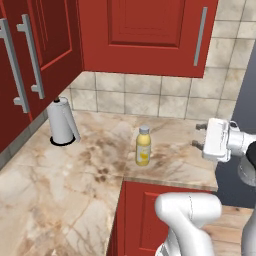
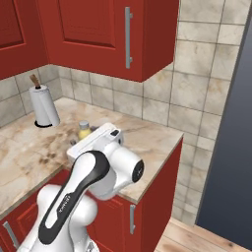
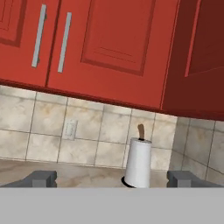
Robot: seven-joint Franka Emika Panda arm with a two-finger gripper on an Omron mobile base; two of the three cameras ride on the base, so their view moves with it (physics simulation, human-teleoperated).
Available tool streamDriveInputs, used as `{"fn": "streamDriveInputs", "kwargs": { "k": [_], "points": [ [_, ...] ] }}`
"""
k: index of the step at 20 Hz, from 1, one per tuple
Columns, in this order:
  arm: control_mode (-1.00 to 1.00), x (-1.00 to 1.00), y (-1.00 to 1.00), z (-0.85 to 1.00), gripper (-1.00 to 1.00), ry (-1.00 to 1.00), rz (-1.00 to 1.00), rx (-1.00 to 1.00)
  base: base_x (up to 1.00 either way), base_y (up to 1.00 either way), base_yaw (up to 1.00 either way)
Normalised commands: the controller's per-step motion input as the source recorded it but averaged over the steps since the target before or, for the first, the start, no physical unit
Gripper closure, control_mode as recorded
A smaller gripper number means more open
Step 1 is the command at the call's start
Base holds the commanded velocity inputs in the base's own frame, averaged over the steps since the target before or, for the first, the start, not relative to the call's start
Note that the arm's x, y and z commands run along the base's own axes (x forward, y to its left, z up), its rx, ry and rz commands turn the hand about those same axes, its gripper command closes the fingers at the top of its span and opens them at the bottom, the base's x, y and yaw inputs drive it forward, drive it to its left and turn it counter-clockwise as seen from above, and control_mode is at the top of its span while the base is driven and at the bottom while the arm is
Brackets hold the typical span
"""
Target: There is a wine glass and glass cup on the dining counter. Place the wine bottle next to the wine glass and the juice bottle next to the glass cup.
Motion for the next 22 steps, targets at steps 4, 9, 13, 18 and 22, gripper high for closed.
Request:
{"fn": "streamDriveInputs", "kwargs": {
  "k": [4,9,13,18,22],
  "points": [
    [-1.00,0.31,0.09,-0.03,-1.00,0.09,0.00,0.02,0.00,0.00,0.00],
    [-1.00,0.42,0.07,-0.06,-1.00,0.22,0.00,0.03,0.00,0.00,0.00],
    [-1.00,0.40,0.13,-0.12,-1.00,0.31,0.02,0.04,0.00,0.00,0.00],
    [-1.00,0.43,0.15,-0.19,-1.00,0.19,0.04,0.08,0.00,0.00,0.00],
    [-1.00,0.39,0.15,-0.26,-1.00,0.01,0.06,0.03,0.00,0.00,0.00]
  ]
}}
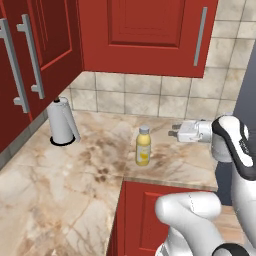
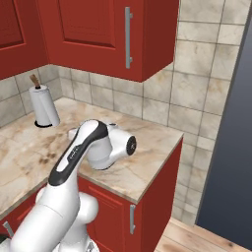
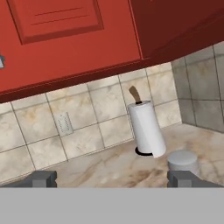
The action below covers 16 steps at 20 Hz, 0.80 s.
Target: There is a wine glass and glass cup on the dining counter. Place the wine bottle next to the wine glass and the juice bottle next to the glass cup.
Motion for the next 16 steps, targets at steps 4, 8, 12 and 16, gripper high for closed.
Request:
{"fn": "streamDriveInputs", "kwargs": {
  "k": [4,8,12,16],
  "points": [
    [-1.00,0.35,0.16,-0.28,-1.00,0.00,0.08,0.02,0.00,0.00,0.00],
    [-1.00,0.38,0.15,-0.30,-1.00,0.00,0.08,0.00,0.00,0.00,0.00],
    [-1.00,0.55,0.05,-0.20,-1.00,-0.01,0.04,0.00,0.00,0.00,0.00],
    [-1.00,0.45,0.00,-0.10,-1.00,-0.04,0.04,0.00,0.00,0.00,0.00]
  ]
}}
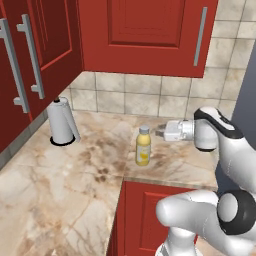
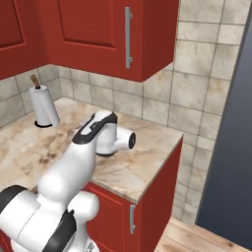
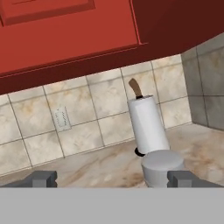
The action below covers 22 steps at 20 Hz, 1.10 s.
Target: There is a wine glass and glass cup on the dining counter. Place the wine bottle next to the wine glass and the juice bottle next to the glass cup.
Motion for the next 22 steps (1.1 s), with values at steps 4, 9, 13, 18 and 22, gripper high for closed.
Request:
{"fn": "streamDriveInputs", "kwargs": {
  "k": [4,9,13,18,22],
  "points": [
    [-1.00,0.30,0.00,-0.10,-1.00,-0.05,0.05,0.00,0.00,0.00,0.00],
    [-1.00,0.12,0.06,-0.14,-1.00,-0.05,0.08,0.00,0.00,0.00,0.00],
    [-1.00,0.22,0.09,-0.08,-1.00,-0.01,0.02,0.00,0.00,0.00,0.00],
    [-1.00,0.33,0.10,-0.06,-1.00,0.00,0.00,0.00,0.00,0.00,0.00],
    [-1.00,0.19,0.12,-0.12,-1.00,0.00,0.00,0.00,0.00,0.00,0.00]
  ]
}}
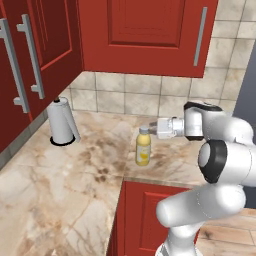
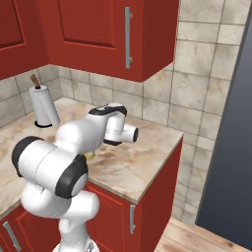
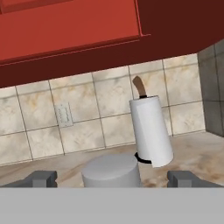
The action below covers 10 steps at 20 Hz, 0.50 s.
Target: There is a wine glass and glass cup on the dining counter. Place the wine bottle next to the wine glass and the juice bottle next to the glass cup.
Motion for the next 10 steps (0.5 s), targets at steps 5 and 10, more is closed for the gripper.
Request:
{"fn": "streamDriveInputs", "kwargs": {
  "k": [5,10],
  "points": [
    [-1.00,0.10,0.13,-0.19,-1.00,0.00,0.00,0.00,0.00,0.00,0.00],
    [-1.00,0.12,0.09,-0.18,-1.00,0.00,0.00,-0.01,0.00,0.00,0.00]
  ]
}}
